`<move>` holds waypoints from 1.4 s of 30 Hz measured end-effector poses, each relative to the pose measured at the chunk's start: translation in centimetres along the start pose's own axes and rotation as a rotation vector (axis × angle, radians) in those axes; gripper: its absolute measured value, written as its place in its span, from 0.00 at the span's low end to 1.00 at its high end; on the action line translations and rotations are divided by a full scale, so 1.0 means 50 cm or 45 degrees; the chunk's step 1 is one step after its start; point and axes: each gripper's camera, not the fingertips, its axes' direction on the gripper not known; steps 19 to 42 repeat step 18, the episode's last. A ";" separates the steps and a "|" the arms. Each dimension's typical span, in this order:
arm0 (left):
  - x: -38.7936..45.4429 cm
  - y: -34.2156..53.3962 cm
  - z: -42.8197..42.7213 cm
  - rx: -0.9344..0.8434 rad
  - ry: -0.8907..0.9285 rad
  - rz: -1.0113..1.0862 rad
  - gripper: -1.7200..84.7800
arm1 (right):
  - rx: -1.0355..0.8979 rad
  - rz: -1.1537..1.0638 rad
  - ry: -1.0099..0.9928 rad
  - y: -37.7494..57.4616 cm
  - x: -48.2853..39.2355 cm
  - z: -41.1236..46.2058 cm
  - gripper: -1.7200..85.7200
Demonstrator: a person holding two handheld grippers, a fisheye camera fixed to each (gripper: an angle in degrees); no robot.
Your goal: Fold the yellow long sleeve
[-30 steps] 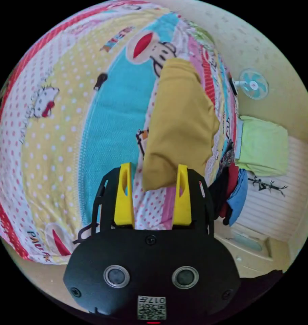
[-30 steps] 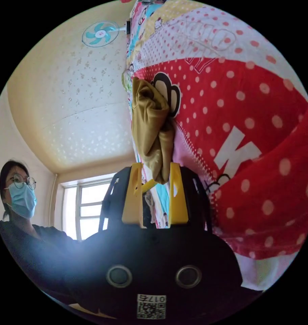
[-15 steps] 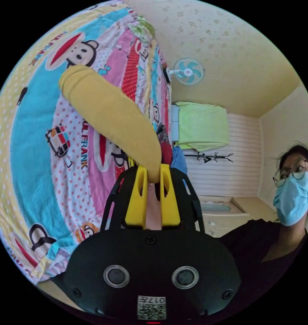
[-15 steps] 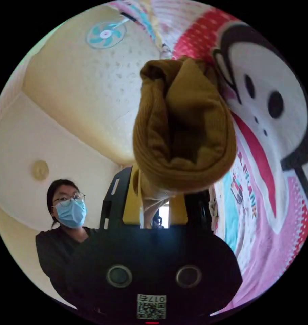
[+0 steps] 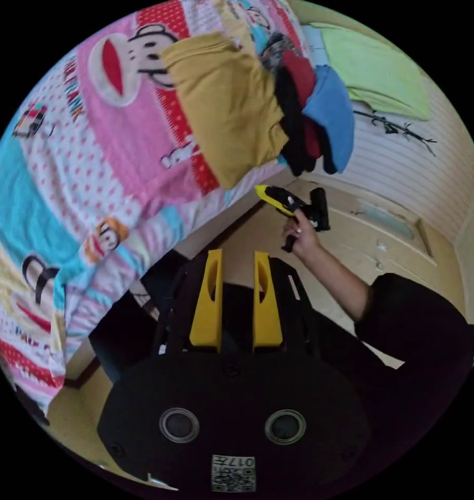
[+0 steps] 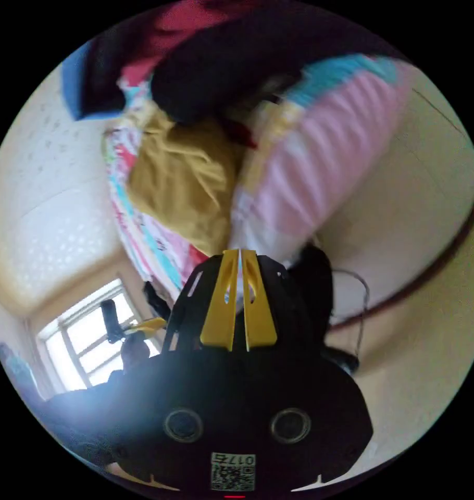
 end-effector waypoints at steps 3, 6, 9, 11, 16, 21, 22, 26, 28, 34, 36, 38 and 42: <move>-0.118 0.153 -0.081 0.059 -0.019 -0.335 0.07 | -0.522 0.223 0.395 0.129 0.102 0.056 0.03; -0.201 0.349 -0.246 0.329 0.029 -0.547 0.02 | -0.692 0.322 0.768 0.235 0.094 0.072 0.03; -0.250 0.531 -0.395 0.519 -0.109 -0.756 0.02 | -0.729 0.334 0.884 0.266 -0.001 0.104 0.03; -0.265 0.610 -0.462 0.607 -0.202 -0.828 0.02 | -0.589 0.239 0.888 0.225 -0.152 0.132 0.03; -0.291 0.755 -0.597 0.945 -0.243 -0.890 0.08 | -0.152 -0.464 0.793 0.157 -0.680 0.155 0.02; -0.300 0.788 -0.627 1.082 -0.208 -0.877 0.09 | 0.126 -0.831 0.852 0.234 -0.912 0.115 0.02; -0.300 0.788 -0.627 1.082 -0.208 -0.877 0.09 | 0.126 -0.831 0.852 0.234 -0.912 0.115 0.02; -0.300 0.788 -0.627 1.082 -0.208 -0.877 0.09 | 0.126 -0.831 0.852 0.234 -0.912 0.115 0.02; -0.300 0.788 -0.627 1.082 -0.208 -0.877 0.09 | 0.126 -0.831 0.852 0.234 -0.912 0.115 0.02; -0.300 0.788 -0.627 1.082 -0.208 -0.877 0.09 | 0.126 -0.831 0.852 0.234 -0.912 0.115 0.02; -0.300 0.788 -0.627 1.082 -0.208 -0.877 0.09 | 0.126 -0.831 0.852 0.234 -0.912 0.115 0.02; -0.300 0.788 -0.627 1.082 -0.208 -0.877 0.09 | 0.126 -0.831 0.852 0.234 -0.912 0.115 0.02; -0.300 0.788 -0.627 1.082 -0.208 -0.877 0.09 | 0.126 -0.831 0.852 0.234 -0.912 0.115 0.02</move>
